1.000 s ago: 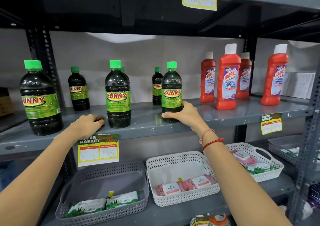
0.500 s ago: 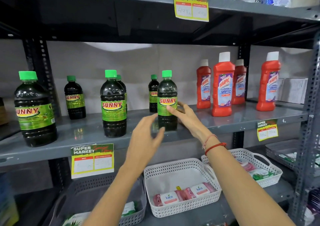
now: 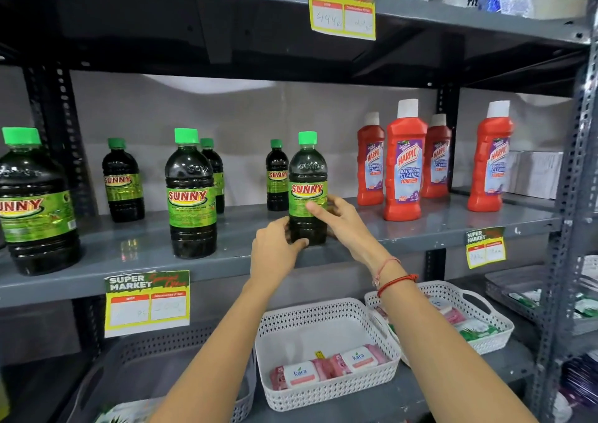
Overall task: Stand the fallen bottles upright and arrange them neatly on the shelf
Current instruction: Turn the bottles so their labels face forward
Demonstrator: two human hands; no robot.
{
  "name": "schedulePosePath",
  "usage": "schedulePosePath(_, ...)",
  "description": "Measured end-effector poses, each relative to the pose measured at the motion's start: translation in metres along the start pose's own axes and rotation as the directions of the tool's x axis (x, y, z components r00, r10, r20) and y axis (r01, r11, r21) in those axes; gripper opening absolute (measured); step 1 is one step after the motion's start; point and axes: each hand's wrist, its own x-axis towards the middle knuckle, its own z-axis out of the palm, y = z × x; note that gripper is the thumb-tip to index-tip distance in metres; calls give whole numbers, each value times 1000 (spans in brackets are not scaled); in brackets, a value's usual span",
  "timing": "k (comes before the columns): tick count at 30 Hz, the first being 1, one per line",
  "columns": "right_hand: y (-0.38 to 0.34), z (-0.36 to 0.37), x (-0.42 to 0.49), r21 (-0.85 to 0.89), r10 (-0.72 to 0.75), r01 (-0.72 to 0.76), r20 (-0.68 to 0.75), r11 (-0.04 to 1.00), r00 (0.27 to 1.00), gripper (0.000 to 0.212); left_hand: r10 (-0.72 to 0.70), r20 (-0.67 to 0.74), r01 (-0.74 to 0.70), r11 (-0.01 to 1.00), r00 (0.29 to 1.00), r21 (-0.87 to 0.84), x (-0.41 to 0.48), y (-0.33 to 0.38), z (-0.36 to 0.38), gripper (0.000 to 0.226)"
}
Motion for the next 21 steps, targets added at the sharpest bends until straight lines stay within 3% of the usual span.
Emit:
schedulePosePath(8, 4, -1, -2, 10, -12, 12, -13, 1000, 1000, 61, 2, 11, -2, 999, 1000, -35, -3, 0, 2, 43)
schedulePosePath(11, 2, 9, -13, 4, -104, 109, -258, 994, 960, 69, 68, -24, -70, 992, 997, -100, -15, 0, -10, 48)
schedulePosePath(13, -1, 24, -28, -31, -241, 258, -481, 966, 843, 58, 138, -181, -162, 979, 974, -125, -28, -7, -30, 41)
schedulePosePath(14, -4, 35, -36, -82, -333, 344, -527, 936, 782, 47, 173, -288, -215, 969, 942, -122, -34, -14, -45, 34)
schedulePosePath(16, -10, 61, -47, -196, -489, 456, -498, 868, 716, 30, 217, -486, -285, 956, 847, -70, -43, -29, -79, 19)
schedulePosePath(18, -19, 91, -50, -206, -520, 478, -392, 854, 759, 30, 220, -595, -275, 962, 773, -1, -45, -47, -116, 11)
schedulePosePath(19, -22, 105, -49, -190, -485, 447, -313, 874, 816, 35, 207, -596, -243, 970, 776, 21, -44, -56, -133, 12)
schedulePosePath(21, -27, 129, -44, -166, -335, 318, -84, 933, 939, 57, 142, -477, -133, 990, 867, 53, -34, -74, -157, 29)
